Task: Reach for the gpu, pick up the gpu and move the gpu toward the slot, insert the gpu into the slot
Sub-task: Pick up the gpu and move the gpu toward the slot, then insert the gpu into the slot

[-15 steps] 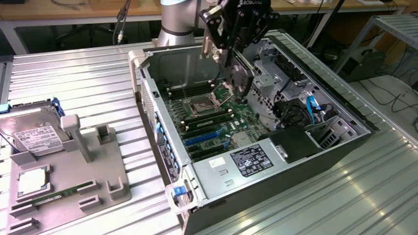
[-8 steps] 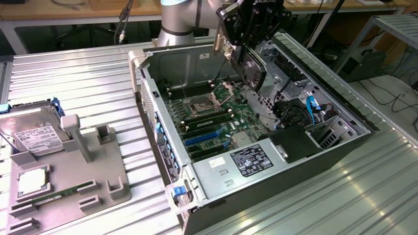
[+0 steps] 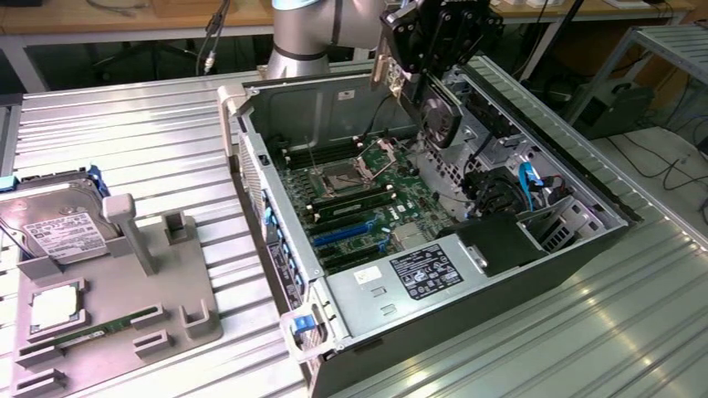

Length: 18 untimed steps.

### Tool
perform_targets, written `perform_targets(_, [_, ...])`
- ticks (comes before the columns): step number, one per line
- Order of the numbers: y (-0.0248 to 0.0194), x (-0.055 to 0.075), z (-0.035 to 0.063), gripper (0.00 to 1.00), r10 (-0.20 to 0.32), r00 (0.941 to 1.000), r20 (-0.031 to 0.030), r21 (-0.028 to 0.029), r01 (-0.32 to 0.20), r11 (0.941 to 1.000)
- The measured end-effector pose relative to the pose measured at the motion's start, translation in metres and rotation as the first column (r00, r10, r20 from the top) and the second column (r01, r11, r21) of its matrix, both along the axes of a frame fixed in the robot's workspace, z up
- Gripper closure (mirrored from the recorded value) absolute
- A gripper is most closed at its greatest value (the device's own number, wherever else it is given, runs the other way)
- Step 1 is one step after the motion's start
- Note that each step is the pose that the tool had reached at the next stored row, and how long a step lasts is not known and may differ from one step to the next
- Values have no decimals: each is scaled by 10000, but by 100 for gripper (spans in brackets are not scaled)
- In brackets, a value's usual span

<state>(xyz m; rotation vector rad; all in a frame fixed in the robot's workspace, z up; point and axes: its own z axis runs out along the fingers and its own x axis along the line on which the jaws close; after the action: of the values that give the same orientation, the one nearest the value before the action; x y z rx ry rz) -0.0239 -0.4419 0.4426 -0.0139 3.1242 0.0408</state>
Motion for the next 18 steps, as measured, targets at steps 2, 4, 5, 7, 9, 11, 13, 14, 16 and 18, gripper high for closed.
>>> perform_targets(2, [0, 0, 0, 73, 0, 10000, 0, 0, 0, 10000])
perform_targets(4, [0, 0, 0, 73, 0, 10000, 0, -1, 0, 10000])
perform_targets(5, [0, 0, 0, 73, 0, 10000, 0, -1, 0, 10000])
perform_targets(7, [0, 0, 0, 73, 0, 10000, 0, -1, 0, 10000])
perform_targets(9, [0, 0, 0, 73, 0, 10000, 0, 0, 0, 10000])
perform_targets(11, [0, 0, 0, 73, 0, 10000, 0, -1, 0, 10000])
perform_targets(13, [0, 0, 0, 73, 0, 10000, 0, -1, 0, 10000])
perform_targets(14, [0, 0, 0, 73, 0, 10000, 0, -1, 0, 10000])
perform_targets(16, [1, 0, 0, 73, 133, 9999, 0, -2, -133, 9999])
perform_targets(18, [1, 0, 0, 73, 537, 9986, 0, -1, -537, 9986])
